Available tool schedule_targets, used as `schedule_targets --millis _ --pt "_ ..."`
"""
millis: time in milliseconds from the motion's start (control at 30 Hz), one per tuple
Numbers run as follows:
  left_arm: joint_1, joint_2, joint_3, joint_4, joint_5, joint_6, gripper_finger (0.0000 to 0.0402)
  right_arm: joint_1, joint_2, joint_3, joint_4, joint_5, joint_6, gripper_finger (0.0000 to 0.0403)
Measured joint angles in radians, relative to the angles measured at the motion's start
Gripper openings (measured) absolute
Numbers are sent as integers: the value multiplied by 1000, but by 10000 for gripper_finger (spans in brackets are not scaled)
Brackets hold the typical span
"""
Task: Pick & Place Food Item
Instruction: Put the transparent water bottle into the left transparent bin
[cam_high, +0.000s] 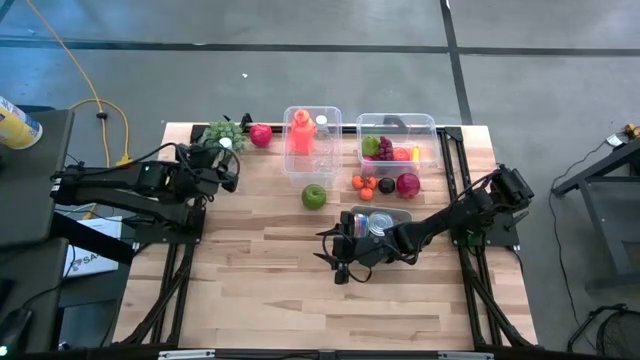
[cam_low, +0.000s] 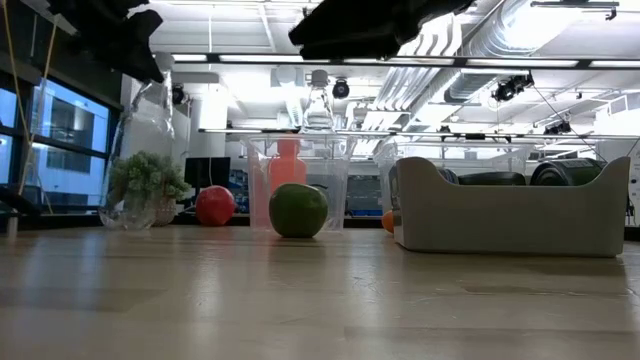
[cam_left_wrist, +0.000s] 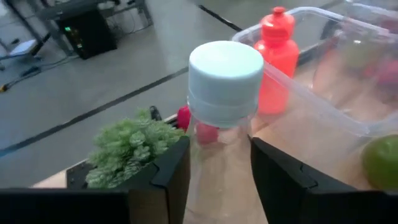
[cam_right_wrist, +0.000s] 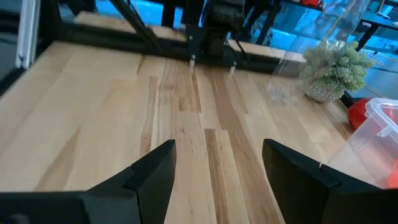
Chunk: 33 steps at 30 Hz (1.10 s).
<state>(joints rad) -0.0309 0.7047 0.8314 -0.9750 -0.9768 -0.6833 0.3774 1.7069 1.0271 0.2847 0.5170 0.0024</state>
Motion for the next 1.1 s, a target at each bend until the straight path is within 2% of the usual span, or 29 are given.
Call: schedule_targets --millis 267,467,767,867,1000,1100 --pt "-1 -33 -1 309 249 322 145 35 0 0 65 0 -9 227" --pt "-19 -26 40 362 268 432 146 70 0 0 71 1 -1 227" --pt "-61 32 189 330 297 512 146 140 0 0 179 0 53 227" --pt "-70 95 292 234 294 520 147 160 0 0 190 2 53 227" --pt "-70 215 450 48 242 487 147 175 0 0 202 5 78 227" --pt "-69 304 550 -10 208 485 147 175 0 0 206 5 131 227"
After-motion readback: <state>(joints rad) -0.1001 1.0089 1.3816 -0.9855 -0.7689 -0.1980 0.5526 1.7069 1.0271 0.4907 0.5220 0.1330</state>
